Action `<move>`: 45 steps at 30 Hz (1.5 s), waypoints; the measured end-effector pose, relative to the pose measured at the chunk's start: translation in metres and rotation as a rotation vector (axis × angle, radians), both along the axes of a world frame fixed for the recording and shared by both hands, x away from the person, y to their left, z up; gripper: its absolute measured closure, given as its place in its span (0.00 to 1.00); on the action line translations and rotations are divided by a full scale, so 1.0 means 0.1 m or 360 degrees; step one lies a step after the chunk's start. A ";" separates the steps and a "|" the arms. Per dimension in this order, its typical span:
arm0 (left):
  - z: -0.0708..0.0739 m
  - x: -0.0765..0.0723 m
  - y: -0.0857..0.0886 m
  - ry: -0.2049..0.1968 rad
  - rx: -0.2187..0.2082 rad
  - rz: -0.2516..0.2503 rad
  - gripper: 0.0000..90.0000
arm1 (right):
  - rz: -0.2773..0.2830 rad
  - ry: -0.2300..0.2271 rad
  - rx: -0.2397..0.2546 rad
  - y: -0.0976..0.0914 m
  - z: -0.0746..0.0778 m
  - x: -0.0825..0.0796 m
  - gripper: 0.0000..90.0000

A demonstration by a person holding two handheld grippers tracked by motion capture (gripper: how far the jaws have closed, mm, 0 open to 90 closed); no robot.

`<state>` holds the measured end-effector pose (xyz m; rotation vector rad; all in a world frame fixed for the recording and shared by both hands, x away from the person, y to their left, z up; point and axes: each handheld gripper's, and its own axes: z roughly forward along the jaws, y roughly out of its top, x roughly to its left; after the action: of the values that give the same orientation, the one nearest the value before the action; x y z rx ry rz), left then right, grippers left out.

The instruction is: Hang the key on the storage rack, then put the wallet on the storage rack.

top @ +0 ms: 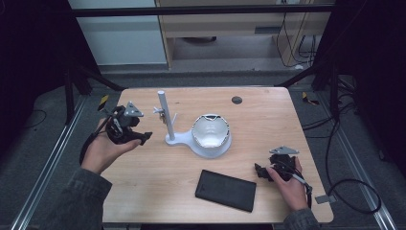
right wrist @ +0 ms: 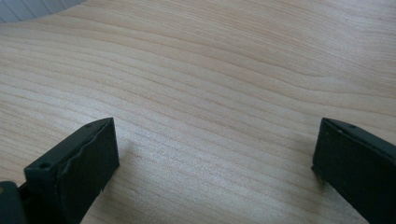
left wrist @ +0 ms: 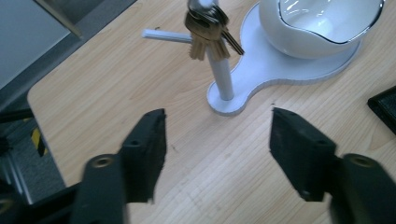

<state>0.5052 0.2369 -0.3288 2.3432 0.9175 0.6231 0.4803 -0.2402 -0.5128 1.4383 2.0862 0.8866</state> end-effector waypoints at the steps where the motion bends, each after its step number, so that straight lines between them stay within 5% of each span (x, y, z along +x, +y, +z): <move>1: -0.05 -0.02 0.00 -0.0003 -0.0020 0.0014 0.27 | -0.0003 0.0001 0.0001 0.00 0.00 0.00 0.01; 6: -0.31 -0.13 0.03 0.0000 -0.0154 -0.0003 0.08 | -0.0007 0.0002 0.0007 0.00 0.00 0.00 0.01; 8: -0.40 -0.15 0.05 0.0020 -0.0225 -0.0018 0.08 | -0.0009 0.0003 0.0007 0.00 0.00 0.00 0.01; 13: -0.55 -0.20 0.06 0.0016 -0.0239 -0.0015 0.08 | -0.0011 0.0002 0.0006 0.00 0.00 0.00 0.01; 17: -0.67 -0.32 0.00 0.0021 -0.0343 -0.0073 0.08 | -0.0029 -0.0006 0.0001 0.00 0.00 -0.02 0.02; 24: -1.07 -0.49 -0.34 0.0048 -0.0339 -0.0193 0.12 | -0.0010 -0.0077 -0.0010 0.00 0.08 -0.14 0.06; 26: -1.14 -0.51 -0.44 0.0053 -0.0275 -0.0230 0.12 | -0.0014 -0.0105 0.0005 -0.01 0.12 -0.18 0.07; 31: -1.27 -0.62 -0.59 0.0077 -0.0276 -0.0287 0.14 | 0.0007 -0.0174 0.0020 -0.04 0.21 -0.33 0.18; 33: -1.32 -0.66 -0.61 0.0099 -0.0302 -0.0286 0.18 | 0.0020 -0.0192 0.0036 -0.05 0.24 -0.38 0.22; 37: -1.36 -0.74 -0.65 0.0116 -0.0249 -0.0316 0.32 | 0.0060 -0.0215 0.0028 -0.03 0.26 -0.48 0.32; 45: -1.35 -0.85 -0.63 0.0192 -0.0329 -0.0371 0.79 | 0.0128 -0.0256 0.0004 -0.01 0.29 -0.62 0.46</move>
<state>0.4202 0.1735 -0.4639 2.2742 0.7081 0.2814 0.4181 -0.2407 -0.4840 1.2484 2.0350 1.0017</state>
